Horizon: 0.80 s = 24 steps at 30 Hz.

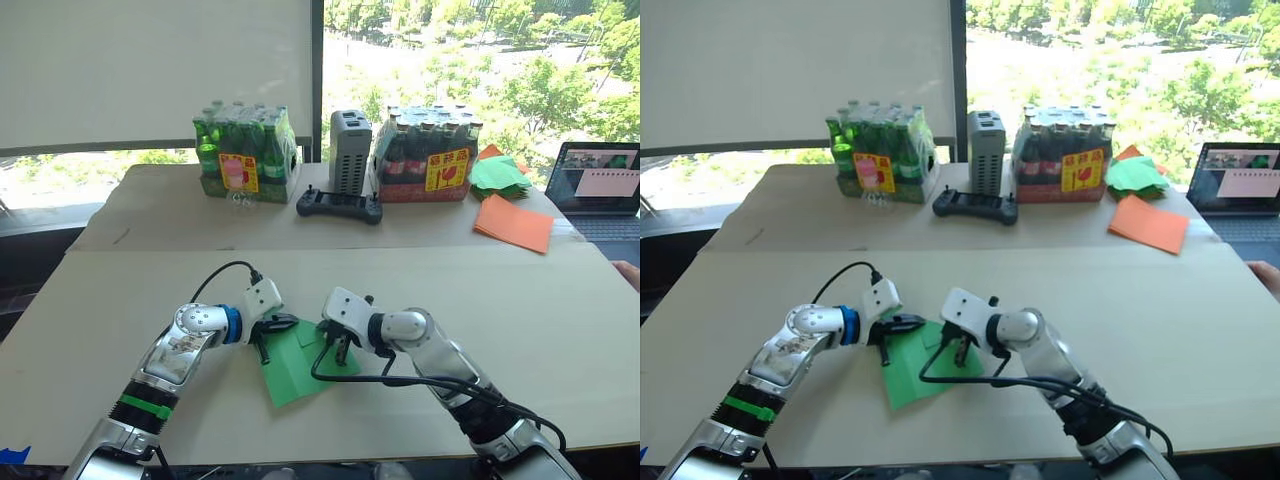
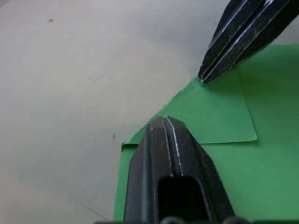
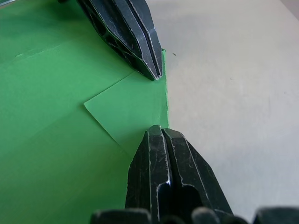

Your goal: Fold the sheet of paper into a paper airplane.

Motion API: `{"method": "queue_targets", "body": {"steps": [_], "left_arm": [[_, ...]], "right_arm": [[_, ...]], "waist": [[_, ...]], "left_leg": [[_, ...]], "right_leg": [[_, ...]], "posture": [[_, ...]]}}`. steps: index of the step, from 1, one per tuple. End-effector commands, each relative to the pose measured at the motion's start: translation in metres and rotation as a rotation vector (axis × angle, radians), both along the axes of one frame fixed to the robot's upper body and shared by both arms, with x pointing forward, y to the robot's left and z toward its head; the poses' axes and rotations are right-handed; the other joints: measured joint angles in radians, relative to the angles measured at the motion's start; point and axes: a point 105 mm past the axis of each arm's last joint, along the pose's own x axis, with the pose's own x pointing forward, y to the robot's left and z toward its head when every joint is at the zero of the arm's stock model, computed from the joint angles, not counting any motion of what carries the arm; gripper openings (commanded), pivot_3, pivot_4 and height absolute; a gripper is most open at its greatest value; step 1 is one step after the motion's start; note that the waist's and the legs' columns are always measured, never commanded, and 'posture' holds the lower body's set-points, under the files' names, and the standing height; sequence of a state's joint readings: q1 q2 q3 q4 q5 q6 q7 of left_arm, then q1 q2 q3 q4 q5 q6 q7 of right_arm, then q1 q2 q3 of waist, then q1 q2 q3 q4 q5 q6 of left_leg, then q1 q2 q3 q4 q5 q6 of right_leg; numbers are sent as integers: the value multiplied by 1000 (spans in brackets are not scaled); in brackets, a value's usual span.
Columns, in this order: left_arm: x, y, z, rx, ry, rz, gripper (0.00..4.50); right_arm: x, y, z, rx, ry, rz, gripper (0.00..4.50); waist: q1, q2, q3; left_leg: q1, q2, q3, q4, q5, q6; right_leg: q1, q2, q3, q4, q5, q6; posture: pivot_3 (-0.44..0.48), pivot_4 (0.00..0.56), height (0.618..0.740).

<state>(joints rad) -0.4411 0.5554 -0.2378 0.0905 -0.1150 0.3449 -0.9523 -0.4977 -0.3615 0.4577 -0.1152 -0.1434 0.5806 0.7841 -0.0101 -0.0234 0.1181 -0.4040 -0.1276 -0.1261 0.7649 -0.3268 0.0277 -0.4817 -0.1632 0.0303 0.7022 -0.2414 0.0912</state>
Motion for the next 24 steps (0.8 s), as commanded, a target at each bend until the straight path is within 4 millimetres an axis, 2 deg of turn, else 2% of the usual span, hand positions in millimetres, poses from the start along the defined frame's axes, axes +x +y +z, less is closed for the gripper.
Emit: {"method": "queue_targets", "body": {"steps": [1, 10, 24], "left_arm": [[0, -2, -5, 39, 14, -24, 0], [0, 0, -10, 72, 37, -53, 0], [-3, -1, -14, 74, 46, -61, 0]], "right_arm": [[-6, -16, -29, -69, 116, -58, 7], [-10, -27, -31, -65, 136, -96, 7], [-18, -55, -31, -103, 149, -168, 7]], "waist": [[1, 0, 0], [3, 0, 0], [14, 0, -2]], "left_leg": [[0, 0, 0, 0, 0, 0], [5, 0, -2, -1, -1, 1], [6, 0, -2, -2, -1, 1]], "right_leg": [[1, 0, 0, 0, 0, 0], [7, 0, -2, -3, 0, 0], [10, 0, -3, -5, 0, 0]], "posture": [[0, 150, 675], [0, 150, 675], [0, 150, 675]]}}
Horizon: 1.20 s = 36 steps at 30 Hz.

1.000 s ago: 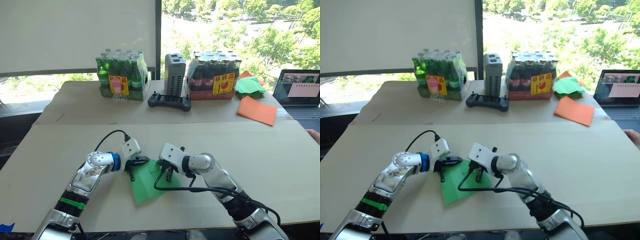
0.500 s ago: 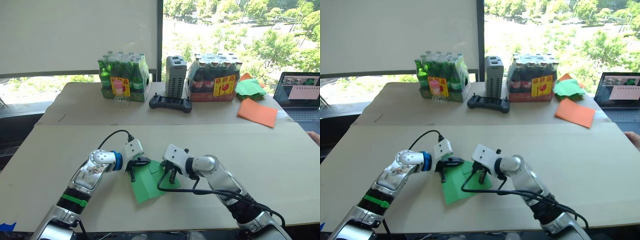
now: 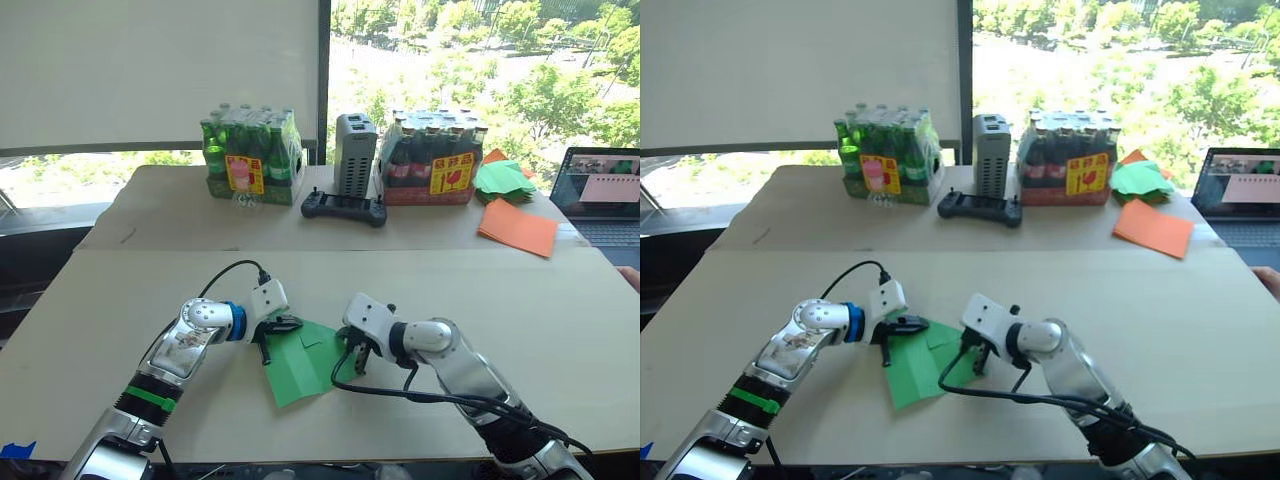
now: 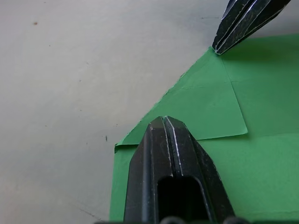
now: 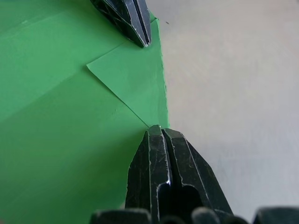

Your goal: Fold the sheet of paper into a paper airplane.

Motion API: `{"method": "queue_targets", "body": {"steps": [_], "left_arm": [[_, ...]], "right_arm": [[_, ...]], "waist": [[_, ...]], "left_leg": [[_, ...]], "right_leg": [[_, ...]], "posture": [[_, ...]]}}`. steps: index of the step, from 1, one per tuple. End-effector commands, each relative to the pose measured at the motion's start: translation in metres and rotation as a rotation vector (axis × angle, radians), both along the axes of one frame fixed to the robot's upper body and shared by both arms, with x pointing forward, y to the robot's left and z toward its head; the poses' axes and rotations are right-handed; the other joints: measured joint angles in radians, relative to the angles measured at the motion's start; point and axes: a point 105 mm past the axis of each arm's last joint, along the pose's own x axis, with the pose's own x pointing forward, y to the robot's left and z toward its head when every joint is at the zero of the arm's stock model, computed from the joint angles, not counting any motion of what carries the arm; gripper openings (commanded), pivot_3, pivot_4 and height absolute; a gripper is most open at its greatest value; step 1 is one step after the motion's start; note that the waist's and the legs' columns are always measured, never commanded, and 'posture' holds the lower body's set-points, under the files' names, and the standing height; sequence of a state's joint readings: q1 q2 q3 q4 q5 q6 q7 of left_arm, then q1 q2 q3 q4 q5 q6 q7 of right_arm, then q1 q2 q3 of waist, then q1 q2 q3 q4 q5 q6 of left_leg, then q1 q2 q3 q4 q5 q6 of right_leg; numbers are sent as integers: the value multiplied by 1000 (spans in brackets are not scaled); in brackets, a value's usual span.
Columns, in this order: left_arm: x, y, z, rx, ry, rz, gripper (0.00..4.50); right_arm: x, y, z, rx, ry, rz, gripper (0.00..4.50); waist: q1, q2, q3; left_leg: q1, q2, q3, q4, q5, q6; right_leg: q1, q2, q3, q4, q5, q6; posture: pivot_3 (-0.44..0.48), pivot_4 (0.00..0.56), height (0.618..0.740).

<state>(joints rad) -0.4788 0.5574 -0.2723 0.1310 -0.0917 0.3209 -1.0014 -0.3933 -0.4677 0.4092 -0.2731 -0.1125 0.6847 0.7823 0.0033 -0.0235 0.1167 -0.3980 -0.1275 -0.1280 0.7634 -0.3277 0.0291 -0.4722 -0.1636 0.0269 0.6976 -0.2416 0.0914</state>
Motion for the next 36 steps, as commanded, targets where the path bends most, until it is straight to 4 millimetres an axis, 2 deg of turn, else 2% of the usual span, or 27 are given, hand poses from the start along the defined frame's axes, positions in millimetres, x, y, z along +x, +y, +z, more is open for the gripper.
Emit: {"method": "queue_targets", "body": {"steps": [1, 6, 11, 13, 18, 21, 27, 30, 32, 34, 36], "left_arm": [[-4, 4, -12, 38, 32, 0, 0], [-3, 2, -10, 31, 24, -3, 0], [-2, 3, -8, 29, 10, 6, 0], [-1, 3, -7, 27, 7, 7, 0], [0, 2, -6, 24, 3, 5, 0], [0, 1, -5, 22, -1, 6, 0], [0, 3, 5, -4, -37, 32, 0], [0, 8, 22, -70, -62, 95, 0], [1, 18, 41, -168, -74, 186, 0], [-4, 34, 59, -284, -70, 301, 539], [-16, 53, 68, -400, -37, 404, 1174]], "right_arm": [[-3, -23, -26, -78, 105, -86, 7], [2, -16, 1, 6, 21, -54, 7], [-5, -2, 34, 157, -84, 57, 7], [-6, 3, 41, 195, -97, 85, 7], [-3, 29, 40, 215, -116, 158, 7], [4, 38, 28, 186, -106, 165, 7], [11, 36, -4, 93, -44, 148, 7], [12, 31, -13, 62, -23, 136, 7], [11, 31, -15, 58, -17, 134, 7], [10, 31, -15, 55, -15, 135, 0], [9, 31, -16, 48, -17, 136, 0]], "waist": [[1, 0, 0], [4, 0, 0], [5, 0, 0], [5, 0, 0], [1, 0, 0], [-2, 0, 0], [-5, 0, 0], [-11, 0, 0], [-15, 1, 1], [-16, 1, 1], [-17, 1, 1]], "left_leg": [[0, 0, 0, 0, 0, 0], [0, 0, 0, 0, 0, 0], [-1, 0, 0, 0, 0, 0], [-2, 0, 0, -1, 0, 0], [-1, 1, 0, -1, 0, 0], [-1, 1, 0, -2, 0, 0], [-2, 0, 0, -2, 0, 0], [-2, 1, 0, -2, 0, 0], [-2, 1, 0, -3, 0, 0], [-2, 1, -1, -3, 0, 0], [-2, 1, -1, -3, 0, 0]], "right_leg": [[0, 0, 0, 0, 0, 0], [0, 0, 0, -1, 0, 0], [-1, 0, 0, -2, 0, 0], [-1, 0, 0, -2, 0, 0], [-1, 1, 0, -2, 0, 0], [-2, 0, 0, -2, 0, 0], [-3, 0, -1, -2, 0, 0], [-3, 1, -1, -1, 0, 0], [-3, 1, -1, -1, 0, 0], [-3, 1, -1, -1, 0, 0], [-3, 1, -1, -2, 0, 0]], "posture": [[0, 150, 675], [0, 150, 675], [0, 150, 675], [0, 150, 675], [0, 150, 675], [0, 150, 675], [0, 150, 675], [0, 150, 675], [0, 150, 675], [0, 150, 675], [0, 150, 675]]}}
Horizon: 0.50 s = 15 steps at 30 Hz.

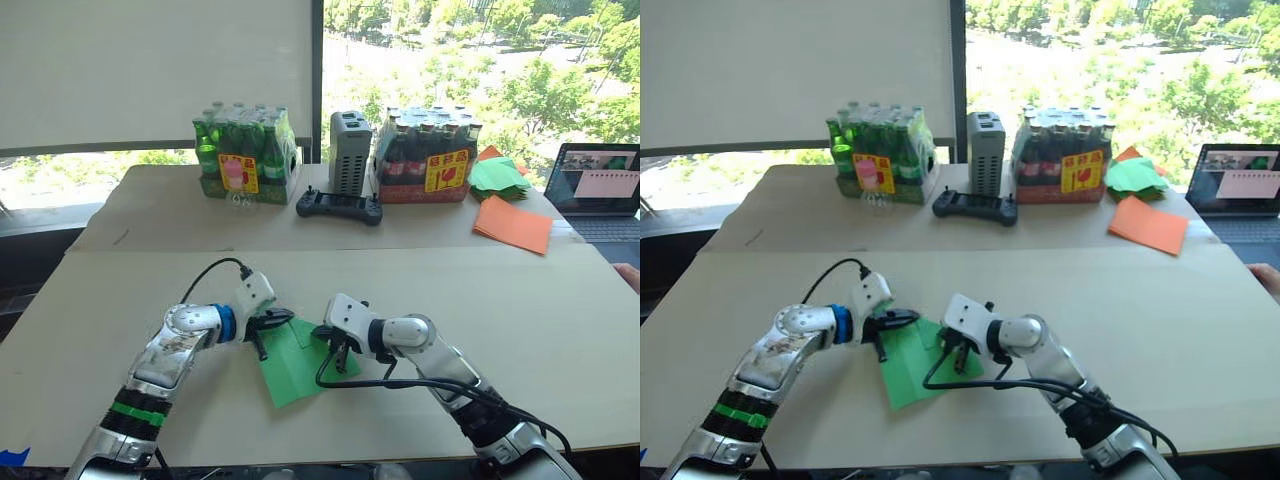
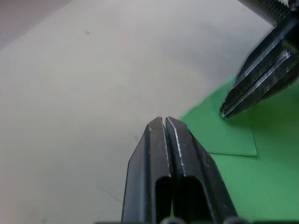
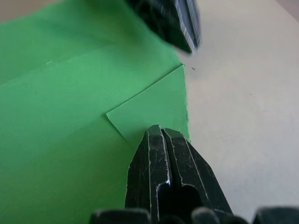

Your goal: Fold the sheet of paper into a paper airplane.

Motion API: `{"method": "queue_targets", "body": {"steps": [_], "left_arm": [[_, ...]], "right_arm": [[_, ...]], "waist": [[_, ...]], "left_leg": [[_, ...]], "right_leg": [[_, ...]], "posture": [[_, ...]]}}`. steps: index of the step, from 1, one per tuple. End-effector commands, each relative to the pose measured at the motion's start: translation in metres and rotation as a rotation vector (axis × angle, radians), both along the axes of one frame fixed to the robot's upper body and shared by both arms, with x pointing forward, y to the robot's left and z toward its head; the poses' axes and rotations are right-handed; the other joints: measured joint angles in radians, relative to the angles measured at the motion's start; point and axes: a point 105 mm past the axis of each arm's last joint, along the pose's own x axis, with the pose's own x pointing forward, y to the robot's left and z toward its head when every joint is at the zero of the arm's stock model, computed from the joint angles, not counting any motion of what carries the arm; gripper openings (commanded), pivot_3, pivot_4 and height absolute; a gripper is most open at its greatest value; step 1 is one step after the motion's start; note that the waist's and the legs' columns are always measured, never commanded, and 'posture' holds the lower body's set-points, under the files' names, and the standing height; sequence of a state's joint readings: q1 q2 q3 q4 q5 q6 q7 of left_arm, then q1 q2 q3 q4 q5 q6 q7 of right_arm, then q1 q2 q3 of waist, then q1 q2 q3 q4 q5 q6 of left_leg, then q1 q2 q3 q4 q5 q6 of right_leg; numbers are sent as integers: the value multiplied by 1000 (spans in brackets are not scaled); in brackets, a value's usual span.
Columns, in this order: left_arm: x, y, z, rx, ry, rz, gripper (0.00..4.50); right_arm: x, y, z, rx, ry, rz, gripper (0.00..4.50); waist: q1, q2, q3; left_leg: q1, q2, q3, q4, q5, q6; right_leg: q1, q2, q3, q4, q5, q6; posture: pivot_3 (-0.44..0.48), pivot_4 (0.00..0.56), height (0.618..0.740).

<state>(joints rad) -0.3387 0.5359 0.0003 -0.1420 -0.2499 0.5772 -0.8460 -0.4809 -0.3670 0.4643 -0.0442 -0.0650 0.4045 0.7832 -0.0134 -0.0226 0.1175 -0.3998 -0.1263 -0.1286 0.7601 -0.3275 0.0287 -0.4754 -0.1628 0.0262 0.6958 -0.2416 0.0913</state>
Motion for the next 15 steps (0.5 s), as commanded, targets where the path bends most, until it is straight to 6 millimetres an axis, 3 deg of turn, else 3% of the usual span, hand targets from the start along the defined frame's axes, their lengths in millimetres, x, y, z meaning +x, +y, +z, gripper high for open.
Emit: {"method": "queue_targets", "body": {"steps": [1, 5, 8, 12, 15], "left_arm": [[-17, 28, 30, -215, -3, 157, 1491], [-43, 36, 20, -362, 119, 246, 2786], [-55, 30, 12, -434, 185, 274, 2786], [-52, 38, -7, -503, 266, 415, 2786], [-48, 33, -10, -582, 305, 439, 2786]], "right_arm": [[-1, -10, -16, -56, 38, -35, 0], [-3, -6, -13, -43, 39, -25, 0], [-4, -5, -12, -43, 39, -22, 0], [-5, -3, -10, -39, 36, -14, 0], [-5, -2, -10, -39, 36, -11, 0]], "waist": [[-1, 0, 0], [0, 0, 0], [3, 0, 0], [5, 0, 0], [5, 0, 0]], "left_leg": [[1, 0, 0, 0, 0, 0], [2, 0, 0, -3, 0, 0], [3, 0, 0, -3, 0, -1], [3, 0, 0, -3, 0, -1], [3, 0, 0, -4, 0, -2]], "right_leg": [[0, 0, 0, 0, 0, 0], [1, 0, 0, -1, 0, 0], [2, 0, 0, -2, 0, 0], [3, 0, 0, -2, 0, 0], [2, 0, 0, -2, 0, -1]], "posture": [[0, 150, 675], [0, 150, 675], [0, 150, 675], [0, 150, 675], [0, 150, 675]]}}
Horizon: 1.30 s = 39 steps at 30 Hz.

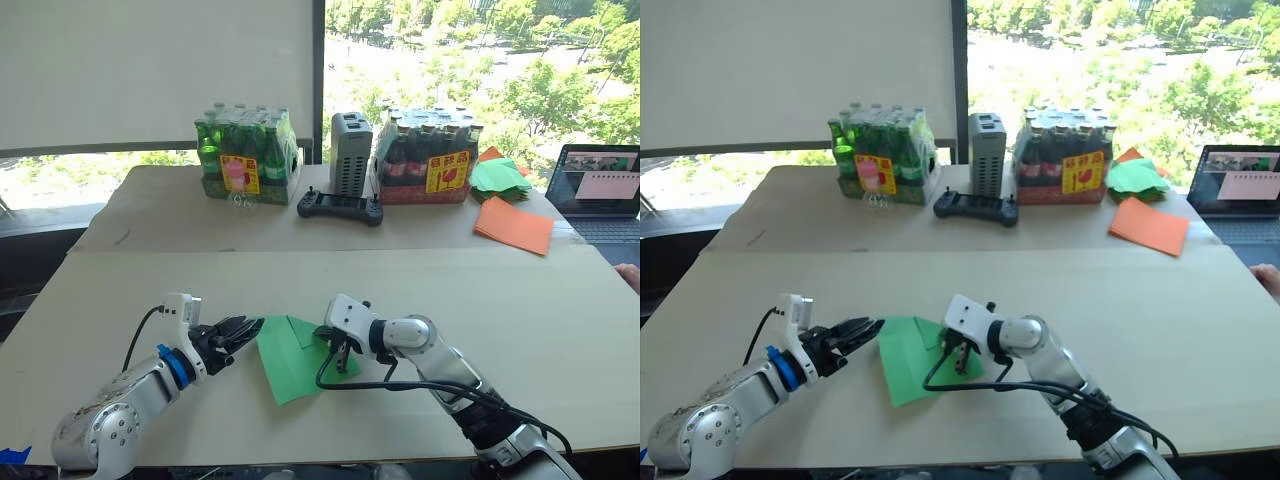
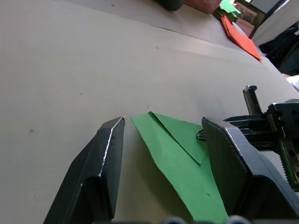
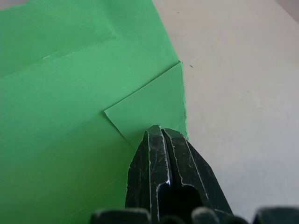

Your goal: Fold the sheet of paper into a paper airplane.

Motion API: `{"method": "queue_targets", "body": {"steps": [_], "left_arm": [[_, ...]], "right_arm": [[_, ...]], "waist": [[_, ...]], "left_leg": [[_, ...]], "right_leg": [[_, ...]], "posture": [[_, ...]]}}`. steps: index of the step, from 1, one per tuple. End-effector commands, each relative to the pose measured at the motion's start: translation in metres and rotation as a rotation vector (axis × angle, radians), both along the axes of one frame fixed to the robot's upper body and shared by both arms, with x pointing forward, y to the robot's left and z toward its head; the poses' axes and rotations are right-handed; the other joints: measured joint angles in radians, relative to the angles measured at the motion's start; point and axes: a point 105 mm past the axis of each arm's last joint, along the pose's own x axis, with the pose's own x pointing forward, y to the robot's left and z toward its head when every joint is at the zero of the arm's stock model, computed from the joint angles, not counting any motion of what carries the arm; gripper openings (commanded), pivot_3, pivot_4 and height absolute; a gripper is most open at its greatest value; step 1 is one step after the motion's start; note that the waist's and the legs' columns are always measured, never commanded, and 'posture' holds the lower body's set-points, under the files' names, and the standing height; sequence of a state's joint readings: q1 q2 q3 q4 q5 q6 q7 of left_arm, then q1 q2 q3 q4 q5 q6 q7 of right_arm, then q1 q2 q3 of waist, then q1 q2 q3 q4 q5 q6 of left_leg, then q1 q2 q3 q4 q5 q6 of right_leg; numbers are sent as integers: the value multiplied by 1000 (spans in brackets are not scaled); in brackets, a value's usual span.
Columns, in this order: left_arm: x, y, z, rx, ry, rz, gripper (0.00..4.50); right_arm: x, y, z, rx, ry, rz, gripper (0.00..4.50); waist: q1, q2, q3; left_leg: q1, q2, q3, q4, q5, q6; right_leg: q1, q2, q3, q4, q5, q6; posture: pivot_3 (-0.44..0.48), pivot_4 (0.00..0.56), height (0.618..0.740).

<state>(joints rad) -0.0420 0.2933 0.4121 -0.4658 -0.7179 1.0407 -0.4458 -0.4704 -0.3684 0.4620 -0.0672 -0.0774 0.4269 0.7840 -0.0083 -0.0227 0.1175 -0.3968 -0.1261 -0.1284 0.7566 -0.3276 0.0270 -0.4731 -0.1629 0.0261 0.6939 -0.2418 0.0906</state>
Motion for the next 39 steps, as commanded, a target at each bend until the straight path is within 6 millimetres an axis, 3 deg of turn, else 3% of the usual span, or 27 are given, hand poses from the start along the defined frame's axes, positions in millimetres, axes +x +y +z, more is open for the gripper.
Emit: {"method": "queue_targets", "body": {"steps": [1, 5, 12, 15, 21, 31, 39], "left_arm": [[3, -6, 4, -98, 10, 20, 2786], [2, -10, -10, -88, 79, 34, 2786], [0, -14, -13, -90, 99, 16, 2786], [3, -12, -8, -108, 73, 17, 2022], [9, -12, -7, -44, 65, -9, 21], [15, -14, -5, 84, 29, -66, 21], [29, -28, 18, 426, -202, -254, 21]], "right_arm": [[-4, 0, -9, -31, 35, -1, 0], [-4, 1, -7, -25, 32, 1, 0], [-3, 2, -4, -24, 24, -5, 0], [-3, 3, -3, -22, 23, -7, 0], [-3, 2, -3, -21, 24, -13, 0], [-2, 5, 1, -9, 18, -21, 0], [1, 11, 13, 68, 66, -80, 0]], "waist": [[0, 0, 0], [0, 0, 0], [-1, 0, 0], [-1, 0, 0], [-1, 0, 0], [-2, 0, 0], [-3, 0, 1]], "left_leg": [[0, 0, 0, 0, 0, 0], [0, 0, 0, 0, 0, 0], [0, 0, 0, 0, 0, 0], [0, 0, 0, 0, 0, 0], [0, 0, 0, -1, 0, -1], [0, 0, 0, -1, 0, -1], [-1, 0, 0, -1, 0, -1]], "right_leg": [[0, 0, 0, 0, 0, 0], [0, 0, 0, 0, 0, 0], [0, 0, 0, 0, 0, 0], [0, 0, 0, 0, 0, 0], [0, 0, 0, 0, 0, -1], [-1, 0, 0, 0, 0, -1], [-1, 0, 0, -1, 0, -1]], "posture": [[0, 150, 675], [0, 150, 675], [0, 150, 675], [0, 150, 675], [0, 150, 675], [0, 150, 675], [0, 150, 675]]}}
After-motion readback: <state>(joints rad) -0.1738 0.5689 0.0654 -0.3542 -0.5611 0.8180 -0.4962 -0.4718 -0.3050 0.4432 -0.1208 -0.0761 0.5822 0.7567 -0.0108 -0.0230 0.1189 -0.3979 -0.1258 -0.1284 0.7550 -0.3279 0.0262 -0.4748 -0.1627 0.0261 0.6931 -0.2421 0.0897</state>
